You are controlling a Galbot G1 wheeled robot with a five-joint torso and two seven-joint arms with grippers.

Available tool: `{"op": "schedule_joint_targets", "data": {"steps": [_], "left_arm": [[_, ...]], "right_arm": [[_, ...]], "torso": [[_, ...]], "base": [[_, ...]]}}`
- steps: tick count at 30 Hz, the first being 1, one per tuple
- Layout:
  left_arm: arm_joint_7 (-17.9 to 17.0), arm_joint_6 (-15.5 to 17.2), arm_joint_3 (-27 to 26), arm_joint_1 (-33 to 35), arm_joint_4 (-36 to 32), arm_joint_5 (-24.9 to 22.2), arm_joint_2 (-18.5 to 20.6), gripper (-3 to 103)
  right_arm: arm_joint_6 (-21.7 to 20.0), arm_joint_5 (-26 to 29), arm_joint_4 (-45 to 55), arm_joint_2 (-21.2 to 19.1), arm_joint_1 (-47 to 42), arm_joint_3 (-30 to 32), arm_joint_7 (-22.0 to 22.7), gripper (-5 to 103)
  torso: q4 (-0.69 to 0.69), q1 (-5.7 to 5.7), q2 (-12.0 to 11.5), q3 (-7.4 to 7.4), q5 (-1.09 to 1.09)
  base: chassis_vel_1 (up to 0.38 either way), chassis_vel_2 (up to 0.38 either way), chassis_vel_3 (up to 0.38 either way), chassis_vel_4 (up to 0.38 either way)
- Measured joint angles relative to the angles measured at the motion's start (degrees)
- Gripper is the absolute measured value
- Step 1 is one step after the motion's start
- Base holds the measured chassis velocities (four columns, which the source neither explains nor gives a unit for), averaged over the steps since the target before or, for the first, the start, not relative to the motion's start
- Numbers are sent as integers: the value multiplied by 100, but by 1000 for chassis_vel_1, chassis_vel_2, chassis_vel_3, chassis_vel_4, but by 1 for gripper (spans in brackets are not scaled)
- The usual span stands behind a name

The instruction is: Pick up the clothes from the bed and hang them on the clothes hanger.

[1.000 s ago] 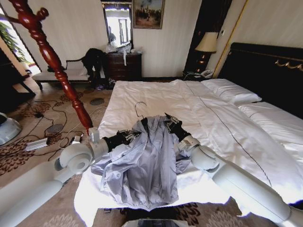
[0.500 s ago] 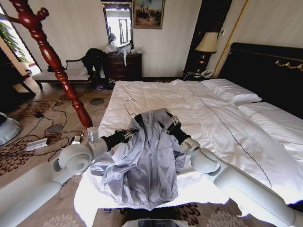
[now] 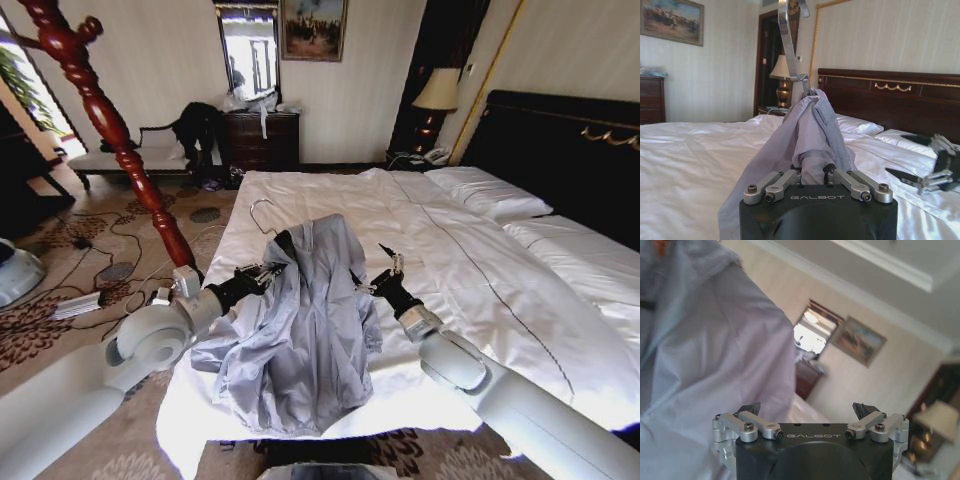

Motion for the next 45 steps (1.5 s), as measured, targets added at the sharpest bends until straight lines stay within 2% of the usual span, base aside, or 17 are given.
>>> {"op": "schedule_joint_targets", "data": {"steps": [2,3,5,8,10,11,13,14,16,19,21,22,25,26,29,35,45], "left_arm": [[-5,-53,-100,163,-22,112,-5,16],[-5,-53,-100,163,-22,112,-5,16],[34,-140,-178,318,-17,316,-26,16],[106,-201,-179,324,14,412,-59,16],[149,-246,-190,306,37,445,-142,16],[149,-246,-190,306,37,445,-142,16],[120,-253,-319,381,66,542,-213,16],[92,-253,-455,487,96,629,-274,16],[75,-253,-579,590,102,678,-332,16],[28,-253,-952,939,28,776,-493,16],[32,-253,-1221,1236,-61,874,-530,16],[32,-253,-1221,1236,-61,874,-530,16],[48,-252,-1580,1644,-243,953,-557,16],[48,-252,-1580,1644,-243,953,-557,16],[63,-242,-1937,2027,-442,951,-602,16],[67,-235,-2268,2580,-613,1008,-718,16],[123,-222,-3005,3336,-815,1222,-1097,16]], "right_arm": [[0,382,56,158,-563,529,59,100],[0,382,56,158,-563,529,59,100],[46,682,187,418,-1286,1269,48,100],[146,757,303,663,-1790,1737,-32,100],[384,690,468,1050,-2573,2353,-306,100],[384,690,468,1050,-2573,2353,-306,100],[693,343,607,1387,-3226,2807,-598,100],[858,166,694,1558,-3520,3042,-710,100],[951,78,748,1678,-3644,3183,-767,100],[1206,23,882,2116,-3837,3595,-925,100],[1387,-17,871,2419,-3969,3684,-1067,100],[1387,-17,871,2419,-3969,3684,-1067,100],[1820,-385,726,2961,-4256,3657,-1369,100],[1820,-385,726,2961,-4256,3657,-1369,100],[2213,-776,560,3425,-4456,3567,-1589,100],[2468,-983,443,3594,-4485,3528,-1654,100],[2487,-992,436,3579,-4477,3524,-1660,100]], "torso": [[-1,0,0,0,1],[-1,0,0,0,1],[0,0,1,0,-1],[1,0,0,0,0],[-5,0,0,0,0],[-5,0,0,0,0],[-8,-1,1,-1,3],[-4,-2,1,-1,0],[-1,-1,1,-1,-2],[-1,-1,1,-1,-3],[0,-1,1,-1,1],[0,-1,1,-1,1],[-1,0,1,0,-1],[-1,0,1,0,-1],[-3,-1,1,-1,0],[-1,0,0,0,0],[-1,0,0,0,-1]], "base": [[0,0,0,0],[0,0,0,0],[0,0,0,0],[0,0,0,0],[0,0,0,0],[0,0,0,0],[0,0,0,0],[0,0,0,0],[0,0,0,0],[0,0,0,0],[0,0,0,0],[0,0,0,0],[0,0,0,0],[0,0,0,0],[0,0,0,0],[0,0,0,0],[0,0,0,0]]}}
